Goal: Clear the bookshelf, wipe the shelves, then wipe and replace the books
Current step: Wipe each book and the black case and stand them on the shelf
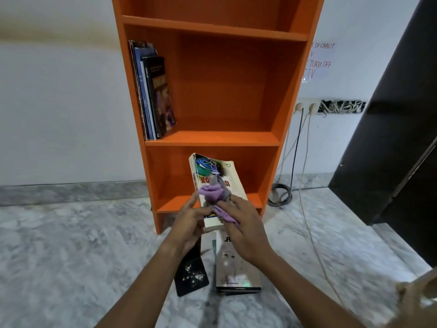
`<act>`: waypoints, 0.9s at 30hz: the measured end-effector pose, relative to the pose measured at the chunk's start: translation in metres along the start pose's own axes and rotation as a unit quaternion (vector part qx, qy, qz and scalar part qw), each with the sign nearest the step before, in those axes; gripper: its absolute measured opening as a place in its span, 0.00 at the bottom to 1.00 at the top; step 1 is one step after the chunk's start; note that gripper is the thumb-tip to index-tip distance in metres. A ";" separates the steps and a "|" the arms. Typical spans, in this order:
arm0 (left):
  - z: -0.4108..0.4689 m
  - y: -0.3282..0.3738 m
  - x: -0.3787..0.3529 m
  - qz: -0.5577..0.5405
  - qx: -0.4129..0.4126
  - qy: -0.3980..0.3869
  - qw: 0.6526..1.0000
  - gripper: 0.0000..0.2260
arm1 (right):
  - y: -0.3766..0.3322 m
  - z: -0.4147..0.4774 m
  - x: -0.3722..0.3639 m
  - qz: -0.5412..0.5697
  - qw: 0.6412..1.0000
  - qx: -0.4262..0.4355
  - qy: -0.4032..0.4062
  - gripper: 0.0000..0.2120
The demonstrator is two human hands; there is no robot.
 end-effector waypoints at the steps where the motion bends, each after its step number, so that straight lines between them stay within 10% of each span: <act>1: 0.000 0.003 0.002 -0.011 -0.006 -0.001 1.000 0.30 | 0.005 -0.005 0.001 0.020 1.000 -0.007 0.022 0.18; 5: -0.004 0.014 0.007 -0.039 -0.004 -0.008 0.999 0.27 | 0.027 -0.008 0.013 0.203 0.936 -0.250 0.141 0.10; 10: -0.010 0.014 0.004 -0.079 0.018 -0.042 0.996 0.26 | 0.023 -0.005 0.030 0.641 0.617 -0.455 0.047 0.31; 15: -0.010 0.009 0.008 -0.049 0.066 -0.057 0.995 0.22 | 0.027 0.007 0.031 0.593 0.704 -0.388 0.044 0.31; 22: -0.004 0.007 -0.008 0.216 0.025 0.034 0.975 0.25 | 0.017 0.013 0.036 0.306 0.918 -0.247 0.052 0.14; 27: 0.012 0.018 -0.030 -0.029 0.051 0.053 0.997 0.29 | -0.012 0.000 0.004 0.003 0.999 -0.040 -0.029 0.25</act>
Point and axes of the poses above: each hand's wrist, its own z-axis towards the middle knuckle, its own x-axis out of the back of the hand, y = z × x, the point moved 2 cm from there along z, towards the middle knuckle, and after that the axes turned 3 degrees about x, right-handed, at the moved point
